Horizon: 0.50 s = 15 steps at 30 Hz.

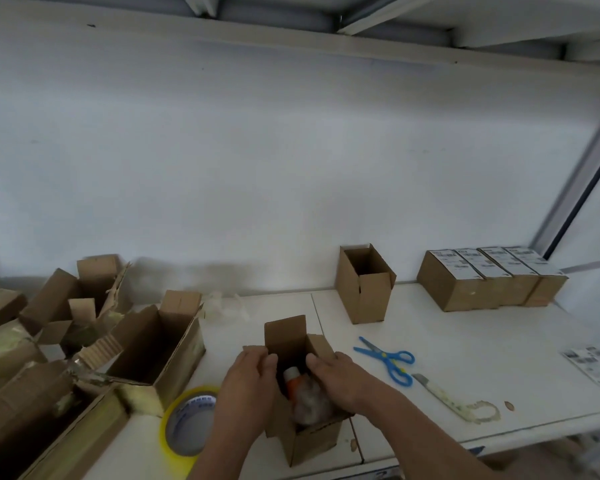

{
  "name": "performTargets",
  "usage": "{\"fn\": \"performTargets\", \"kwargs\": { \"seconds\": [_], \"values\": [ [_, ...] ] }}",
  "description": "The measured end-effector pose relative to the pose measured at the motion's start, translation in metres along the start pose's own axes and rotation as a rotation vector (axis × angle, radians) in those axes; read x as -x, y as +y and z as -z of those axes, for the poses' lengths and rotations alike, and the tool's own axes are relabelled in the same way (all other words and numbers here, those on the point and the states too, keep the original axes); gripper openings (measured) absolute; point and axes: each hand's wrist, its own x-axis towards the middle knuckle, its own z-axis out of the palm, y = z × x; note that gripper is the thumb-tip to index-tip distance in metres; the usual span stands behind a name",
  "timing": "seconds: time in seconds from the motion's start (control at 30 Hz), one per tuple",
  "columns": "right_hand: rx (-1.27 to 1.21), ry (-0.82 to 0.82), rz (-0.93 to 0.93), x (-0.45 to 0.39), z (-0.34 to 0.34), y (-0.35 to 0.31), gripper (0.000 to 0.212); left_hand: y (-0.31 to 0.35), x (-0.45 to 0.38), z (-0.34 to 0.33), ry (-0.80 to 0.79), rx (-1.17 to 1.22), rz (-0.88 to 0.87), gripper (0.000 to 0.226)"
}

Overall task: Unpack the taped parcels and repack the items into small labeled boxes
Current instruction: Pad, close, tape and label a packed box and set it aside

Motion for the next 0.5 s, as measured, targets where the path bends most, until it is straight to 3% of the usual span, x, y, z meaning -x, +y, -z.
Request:
{"fn": "performTargets", "kwargs": {
  "seconds": [0.1,0.2,0.37,0.5],
  "values": [
    [0.06,-0.052,0.169,0.011,0.008,0.009,0.057,0.001,-0.008,0.0,0.02,0.025,-0.019,0.025],
    [-0.071,-0.084,0.209,0.016,0.012,0.021,0.081,0.001,-0.018,0.0,0.048,0.053,-0.073,0.034],
    [0.016,-0.236,0.331,0.016,0.017,0.041,0.097,0.005,-0.031,-0.001,-0.05,0.098,-0.039,0.056],
    [0.053,-0.256,0.352,0.017,0.027,0.046,0.105,0.013,-0.029,-0.003,-0.081,0.167,-0.024,0.049]
  ]
}}
